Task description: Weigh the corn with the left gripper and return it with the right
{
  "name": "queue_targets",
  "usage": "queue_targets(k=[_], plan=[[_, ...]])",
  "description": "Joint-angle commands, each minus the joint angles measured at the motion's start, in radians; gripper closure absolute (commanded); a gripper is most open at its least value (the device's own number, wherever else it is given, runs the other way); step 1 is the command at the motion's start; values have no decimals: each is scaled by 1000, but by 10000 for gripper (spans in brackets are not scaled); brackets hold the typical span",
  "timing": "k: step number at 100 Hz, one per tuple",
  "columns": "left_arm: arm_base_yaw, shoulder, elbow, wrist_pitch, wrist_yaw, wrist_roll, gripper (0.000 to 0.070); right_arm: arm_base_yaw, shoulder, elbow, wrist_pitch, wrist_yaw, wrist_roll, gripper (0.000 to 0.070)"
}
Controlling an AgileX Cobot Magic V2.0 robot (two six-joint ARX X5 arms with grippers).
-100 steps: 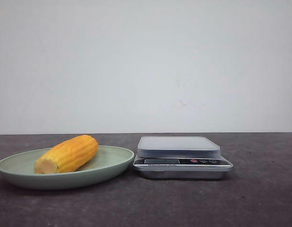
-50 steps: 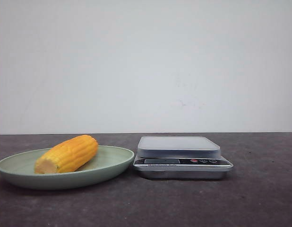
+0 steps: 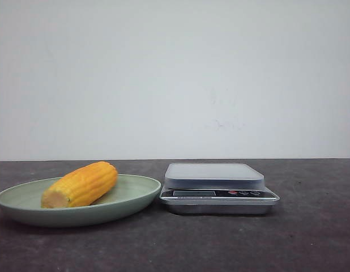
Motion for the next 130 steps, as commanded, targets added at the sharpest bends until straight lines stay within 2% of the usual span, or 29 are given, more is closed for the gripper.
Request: queue_targets(k=[1, 8, 14, 33, 44, 48, 55, 66, 72, 75, 79, 82, 88, 93, 97, 101, 124, 130], plan=[[0, -1, 89, 16, 11, -45, 695, 5, -1, 75, -1, -58, 137, 700], [0, 9, 185, -8, -12, -37, 695, 5, 0, 173, -65, -73, 139, 700], [0, 37, 280, -32, -44, -19, 694, 5, 11, 278, -142, -60, 106, 700], [0, 249, 595, -163, -81, 130, 694, 4, 173, 640, -382, -40, -74, 700], [-16, 365, 743, -241, -155, 195, 695, 4, 294, 832, -559, -41, -132, 700], [-16, 393, 769, -242, -158, 208, 696, 4, 324, 873, -599, -41, -134, 700], [-16, 435, 793, -222, -157, 229, 695, 4, 363, 922, -634, -41, -134, 700], [-16, 476, 796, -221, -152, 220, 690, 4, 388, 931, -631, -41, -134, 700], [-16, 489, 796, -245, -147, 217, 643, 4, 393, 931, -639, -41, -134, 700], [-16, 493, 796, -260, -147, 217, 586, 4, 395, 931, -643, -40, -134, 694], [-16, 495, 796, -278, -148, 216, 466, 4, 396, 931, -646, -40, -133, 656], [-16, 496, 796, -290, -149, 217, 352, 4, 396, 931, -646, -40, -134, 590], [-16, 496, 796, -309, -163, 217, 136, 4, 396, 931, -647, -41, -134, 397], [-16, 496, 796, -319, -173, 217, 44, 4, 396, 931, -650, -41, -134, 235], [-16, 496, 796, -320, -173, 217, 23, 4, 396, 931, -654, -41, -133, 152], [-16, 496, 796, -320, -171, 217, 22, 4, 396, 931, -659, -41, -134, 118], [-17, 498, 795, -381, -171, 216, 31, 4, 396, 931, -719, -47, -133, 118], [-17, 505, 795, -413, -172, 216, 76, 4, 397, 931, -739, -48, -133, 118]])
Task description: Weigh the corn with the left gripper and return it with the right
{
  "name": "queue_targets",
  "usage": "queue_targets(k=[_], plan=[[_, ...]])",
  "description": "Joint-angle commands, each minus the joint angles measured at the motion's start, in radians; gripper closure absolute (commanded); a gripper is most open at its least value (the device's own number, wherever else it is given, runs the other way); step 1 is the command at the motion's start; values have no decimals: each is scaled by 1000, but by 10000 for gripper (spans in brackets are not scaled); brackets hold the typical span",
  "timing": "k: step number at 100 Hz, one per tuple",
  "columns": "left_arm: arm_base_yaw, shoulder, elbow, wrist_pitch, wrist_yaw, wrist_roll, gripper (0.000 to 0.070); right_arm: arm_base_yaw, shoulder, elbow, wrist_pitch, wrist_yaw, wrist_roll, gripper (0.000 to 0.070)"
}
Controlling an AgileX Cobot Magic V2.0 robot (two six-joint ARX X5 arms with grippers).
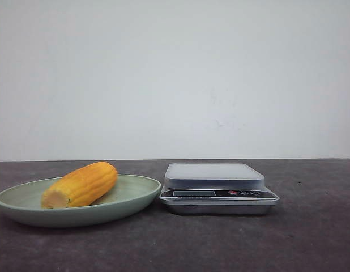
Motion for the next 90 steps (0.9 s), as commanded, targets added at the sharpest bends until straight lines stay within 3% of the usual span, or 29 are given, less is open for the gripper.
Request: queue_targets(k=[1, 12, 35, 45, 54, 69, 90], plan=[[-2, 13, 10, -20, -3, 10, 89, 4, 5, 10, -11, -3, -6, 118], [-4, 61, 9, -72, -6, 17, 278, 4, 7, 9, -34, -3, -6, 119], [-74, 292, 10, -18, -11, -17, 275, 4, 22, 3, -39, 3, -3, 120], [-148, 423, 10, -17, -20, -18, 268, 4, 32, -9, -42, 4, -3, 120], [-248, 542, 10, -17, -78, -6, 252, 4, 33, -24, -43, 3, -3, 120], [-341, 730, 11, -15, -169, -10, 54, 4, 33, -38, -56, 3, -3, 120], [-379, 935, 17, 14, -165, -47, 56, 4, 32, -38, -97, 3, -8, 120]])
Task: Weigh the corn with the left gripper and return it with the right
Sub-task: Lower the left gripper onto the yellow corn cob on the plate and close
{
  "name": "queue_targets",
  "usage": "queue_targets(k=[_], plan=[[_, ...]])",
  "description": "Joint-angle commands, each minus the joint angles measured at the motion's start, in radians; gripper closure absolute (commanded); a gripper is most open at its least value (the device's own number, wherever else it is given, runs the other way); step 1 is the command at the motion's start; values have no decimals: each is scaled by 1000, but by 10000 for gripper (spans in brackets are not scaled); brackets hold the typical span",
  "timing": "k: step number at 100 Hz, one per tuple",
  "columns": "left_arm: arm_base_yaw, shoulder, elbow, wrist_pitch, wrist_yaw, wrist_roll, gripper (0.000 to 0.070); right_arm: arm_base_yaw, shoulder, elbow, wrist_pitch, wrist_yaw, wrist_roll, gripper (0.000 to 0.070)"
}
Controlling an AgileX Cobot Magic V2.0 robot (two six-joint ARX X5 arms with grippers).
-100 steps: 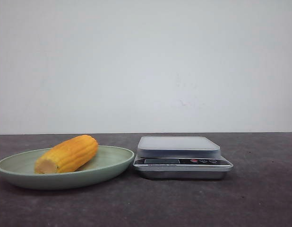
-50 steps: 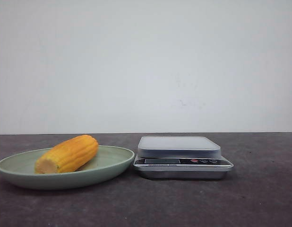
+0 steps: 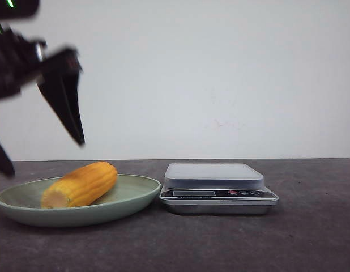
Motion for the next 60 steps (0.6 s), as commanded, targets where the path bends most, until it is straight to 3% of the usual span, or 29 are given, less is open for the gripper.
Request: queue_targets(k=[1, 32, 35, 39, 50, 60], plan=[[-13, 53, 18, 9, -2, -16, 57, 4, 4, 7, -10, 2, -8, 120], [-42, 203, 103, 72, -11, -15, 93, 4, 4, 7, -50, 3, -28, 121], [-42, 206, 110, 78, -11, -15, 145, 4, 4, 7, -51, 3, -29, 121], [-42, 209, 119, 84, -18, -15, 264, 4, 4, 7, -51, 4, -30, 121], [-42, 209, 129, 95, -39, -3, 696, 4, 4, 7, -51, 5, -30, 121], [-42, 209, 129, 97, -39, 5, 690, 4, 4, 7, -53, 5, -31, 121]])
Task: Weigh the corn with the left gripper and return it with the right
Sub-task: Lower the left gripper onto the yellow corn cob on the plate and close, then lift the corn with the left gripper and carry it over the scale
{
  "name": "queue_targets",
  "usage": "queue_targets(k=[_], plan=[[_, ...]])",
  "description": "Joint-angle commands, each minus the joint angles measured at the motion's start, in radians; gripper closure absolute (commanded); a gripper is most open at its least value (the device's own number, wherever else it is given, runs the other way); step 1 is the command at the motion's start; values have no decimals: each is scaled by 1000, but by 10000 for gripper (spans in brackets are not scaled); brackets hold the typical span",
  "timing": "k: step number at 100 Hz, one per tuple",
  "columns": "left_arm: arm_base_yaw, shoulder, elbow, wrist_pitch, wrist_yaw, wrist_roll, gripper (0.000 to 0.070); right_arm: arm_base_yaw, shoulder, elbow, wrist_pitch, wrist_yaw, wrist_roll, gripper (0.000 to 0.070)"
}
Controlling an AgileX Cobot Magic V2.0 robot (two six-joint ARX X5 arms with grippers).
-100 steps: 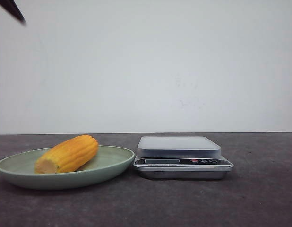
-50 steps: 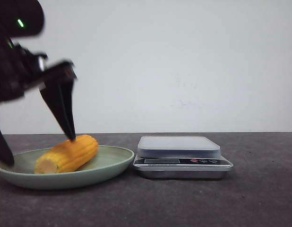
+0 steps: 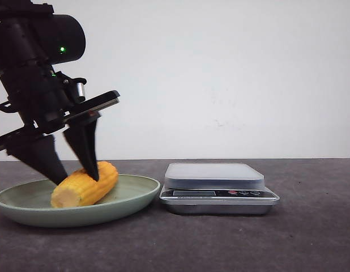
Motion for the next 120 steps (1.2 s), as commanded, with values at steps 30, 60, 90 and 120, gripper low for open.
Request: queue_targets(k=[30, 60, 90, 120], plan=[[-5, 16, 45, -14, -2, 48, 690, 4, 4, 7, 5, 35, -12, 122], [-10, 14, 250, -71, 63, 92, 690, 4, 4, 7, 6, 35, -11, 122], [-58, 14, 522, 29, 124, -12, 690, 4, 4, 7, 6, 35, -7, 122], [-134, 71, 602, 142, 58, -39, 689, 4, 4, 7, 6, 35, -3, 122]])
